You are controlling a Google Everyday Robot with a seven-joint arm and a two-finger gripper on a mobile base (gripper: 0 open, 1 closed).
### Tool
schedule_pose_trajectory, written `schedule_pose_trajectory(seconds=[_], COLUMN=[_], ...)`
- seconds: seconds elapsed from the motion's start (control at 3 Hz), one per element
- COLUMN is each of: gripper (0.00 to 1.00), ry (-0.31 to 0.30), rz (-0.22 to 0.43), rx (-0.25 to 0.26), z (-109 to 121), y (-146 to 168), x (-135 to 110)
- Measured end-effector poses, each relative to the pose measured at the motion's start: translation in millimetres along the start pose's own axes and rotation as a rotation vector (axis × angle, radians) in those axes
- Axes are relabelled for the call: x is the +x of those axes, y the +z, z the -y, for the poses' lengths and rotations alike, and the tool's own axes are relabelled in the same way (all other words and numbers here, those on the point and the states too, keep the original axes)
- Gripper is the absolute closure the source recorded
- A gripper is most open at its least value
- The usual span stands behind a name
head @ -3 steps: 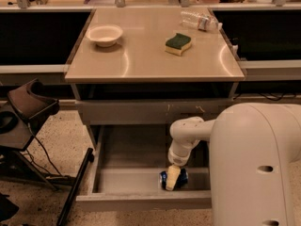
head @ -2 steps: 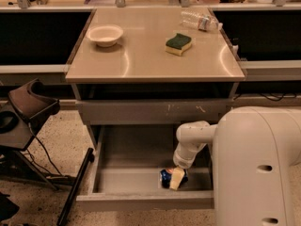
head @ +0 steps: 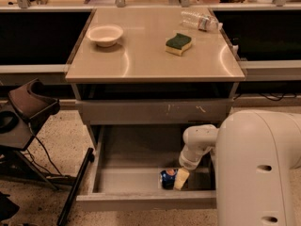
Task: Pick pepsi can from middle drawer and place on counter
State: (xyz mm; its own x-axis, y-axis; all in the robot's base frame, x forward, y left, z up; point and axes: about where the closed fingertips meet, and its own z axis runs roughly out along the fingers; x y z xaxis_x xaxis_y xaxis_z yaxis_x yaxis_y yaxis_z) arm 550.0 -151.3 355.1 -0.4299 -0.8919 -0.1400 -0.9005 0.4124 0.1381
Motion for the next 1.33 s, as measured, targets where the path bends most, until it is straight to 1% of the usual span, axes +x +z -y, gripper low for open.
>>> schedule_pose_trajectory(seconds=[0.33,0.67,1.0,1.33], gripper=[0.0,0.0,0.19,0.42], ry=[0.016,0.024,0.024,0.025], rz=[0.011,0.016,0.015,0.015], rx=[-0.033,-0.05,-0.05,-0.05], z=[-1.2,-1.9,-2.0,-2.2], y=[14.0,19.5,19.5,19.2], x=[1.5,1.8,1.8,1.8])
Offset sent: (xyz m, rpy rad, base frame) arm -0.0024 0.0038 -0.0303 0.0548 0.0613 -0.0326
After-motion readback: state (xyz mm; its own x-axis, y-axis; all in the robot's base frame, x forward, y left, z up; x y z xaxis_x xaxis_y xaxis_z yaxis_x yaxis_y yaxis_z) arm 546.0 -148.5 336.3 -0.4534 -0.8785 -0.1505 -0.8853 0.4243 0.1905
